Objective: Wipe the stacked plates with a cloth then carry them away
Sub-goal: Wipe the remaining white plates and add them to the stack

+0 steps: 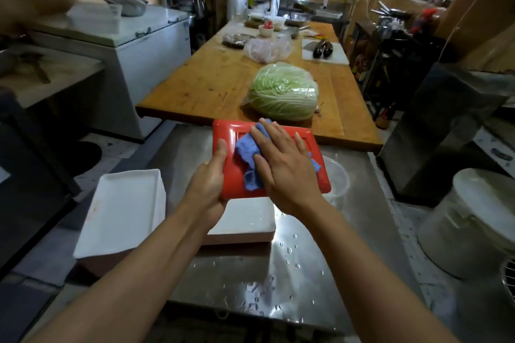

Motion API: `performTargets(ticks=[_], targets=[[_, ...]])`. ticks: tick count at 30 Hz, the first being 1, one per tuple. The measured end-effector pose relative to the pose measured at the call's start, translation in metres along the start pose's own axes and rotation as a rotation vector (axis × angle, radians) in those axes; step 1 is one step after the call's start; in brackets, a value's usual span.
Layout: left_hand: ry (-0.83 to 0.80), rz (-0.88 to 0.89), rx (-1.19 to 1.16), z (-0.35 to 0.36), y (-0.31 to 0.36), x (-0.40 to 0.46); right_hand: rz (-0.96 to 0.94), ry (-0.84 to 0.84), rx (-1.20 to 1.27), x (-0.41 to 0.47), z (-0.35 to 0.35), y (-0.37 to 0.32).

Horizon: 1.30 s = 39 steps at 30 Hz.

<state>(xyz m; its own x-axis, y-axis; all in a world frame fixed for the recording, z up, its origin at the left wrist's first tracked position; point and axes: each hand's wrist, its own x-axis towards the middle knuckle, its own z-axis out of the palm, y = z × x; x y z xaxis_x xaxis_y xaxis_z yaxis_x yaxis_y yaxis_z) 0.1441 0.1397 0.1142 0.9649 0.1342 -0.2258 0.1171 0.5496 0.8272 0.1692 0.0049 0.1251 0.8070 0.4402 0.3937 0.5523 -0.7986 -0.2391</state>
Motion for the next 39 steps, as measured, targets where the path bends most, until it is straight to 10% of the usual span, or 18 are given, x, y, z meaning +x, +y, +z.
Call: performTargets(ticks=[21, 30, 39], targets=[[0.311, 0.209, 0.026, -0.152, 0.076, -0.052, 0.43, -0.03, 0.572, 0.023, 0.089, -0.035], [0.32, 0.68, 1.361, -0.198, 0.095, -0.068, 0.518, -0.181, 0.813, 0.029, 0.108, -0.076], [-0.027, 0.865, 1.928, -0.227, 0.046, -0.071, 0.514, -0.169, 0.803, 0.017, 0.121, -0.074]])
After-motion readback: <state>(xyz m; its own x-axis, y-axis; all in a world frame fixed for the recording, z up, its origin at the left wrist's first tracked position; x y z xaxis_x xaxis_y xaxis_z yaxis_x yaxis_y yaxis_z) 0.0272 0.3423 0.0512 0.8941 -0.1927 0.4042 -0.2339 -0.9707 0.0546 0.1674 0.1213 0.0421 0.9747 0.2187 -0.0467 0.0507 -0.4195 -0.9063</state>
